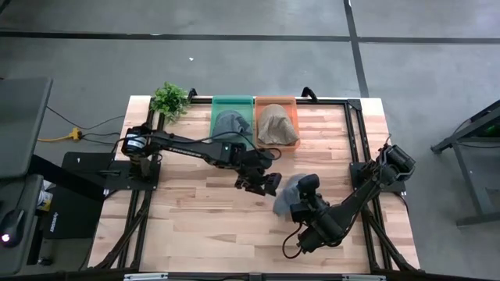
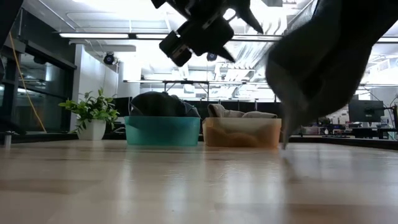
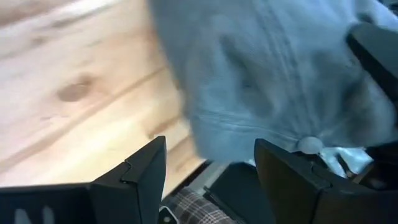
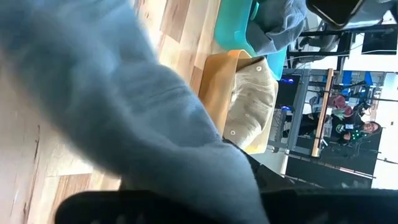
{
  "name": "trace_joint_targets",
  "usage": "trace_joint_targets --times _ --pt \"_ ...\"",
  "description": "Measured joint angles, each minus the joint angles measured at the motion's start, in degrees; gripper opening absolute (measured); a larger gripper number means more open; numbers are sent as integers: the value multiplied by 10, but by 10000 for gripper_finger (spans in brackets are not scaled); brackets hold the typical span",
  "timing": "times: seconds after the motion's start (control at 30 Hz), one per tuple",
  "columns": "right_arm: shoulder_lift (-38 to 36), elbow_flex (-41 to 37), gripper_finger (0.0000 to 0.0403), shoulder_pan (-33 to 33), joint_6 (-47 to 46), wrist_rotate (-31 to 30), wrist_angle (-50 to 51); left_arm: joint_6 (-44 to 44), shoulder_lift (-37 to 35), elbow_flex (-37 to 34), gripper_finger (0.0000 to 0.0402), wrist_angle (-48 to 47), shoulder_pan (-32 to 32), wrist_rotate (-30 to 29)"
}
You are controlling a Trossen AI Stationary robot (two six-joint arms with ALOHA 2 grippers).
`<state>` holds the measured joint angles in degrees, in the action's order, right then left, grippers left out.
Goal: Pick & Place hat
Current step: Put the blue cap into the green bin
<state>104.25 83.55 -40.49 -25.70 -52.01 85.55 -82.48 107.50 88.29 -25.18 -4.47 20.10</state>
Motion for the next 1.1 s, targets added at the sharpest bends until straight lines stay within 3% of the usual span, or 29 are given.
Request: trace_joint_targets --times 0.2,0.73,1.1 --pt "0 0 0 0 -14 1 4 18 0 0 218 -40 7 -14" --pt "0 0 0 1 -45 9 18 131 -102 0 217 -186 7 -191" --pt "0 0 0 16 -79 12 19 235 -137 0 217 -191 7 -270"
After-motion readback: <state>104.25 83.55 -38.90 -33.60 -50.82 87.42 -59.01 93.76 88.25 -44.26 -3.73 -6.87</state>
